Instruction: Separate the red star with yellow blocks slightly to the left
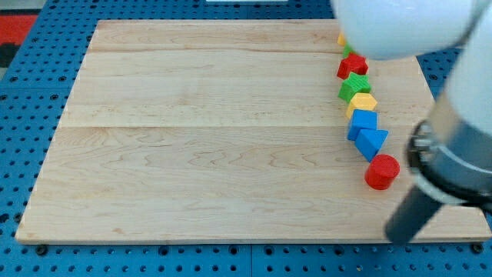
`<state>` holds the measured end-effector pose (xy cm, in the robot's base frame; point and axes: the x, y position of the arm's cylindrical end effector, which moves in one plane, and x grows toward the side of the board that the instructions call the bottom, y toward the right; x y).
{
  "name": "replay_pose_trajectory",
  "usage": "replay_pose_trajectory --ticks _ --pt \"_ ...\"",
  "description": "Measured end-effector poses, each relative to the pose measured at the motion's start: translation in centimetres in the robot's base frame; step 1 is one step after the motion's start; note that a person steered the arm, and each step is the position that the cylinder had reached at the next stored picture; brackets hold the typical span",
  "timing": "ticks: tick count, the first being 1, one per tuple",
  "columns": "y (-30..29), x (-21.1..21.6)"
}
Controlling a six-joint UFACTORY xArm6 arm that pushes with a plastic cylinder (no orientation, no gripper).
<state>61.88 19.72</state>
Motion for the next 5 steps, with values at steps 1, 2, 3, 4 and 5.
replay_pose_trajectory --ticks 1,2,3,4,5 --pt "4.8 -0.2" --pt "6.8 -3.5" --pt "7.0 -6.8" --pt "7.1 -10.1" --pt "7.3 -13.5"
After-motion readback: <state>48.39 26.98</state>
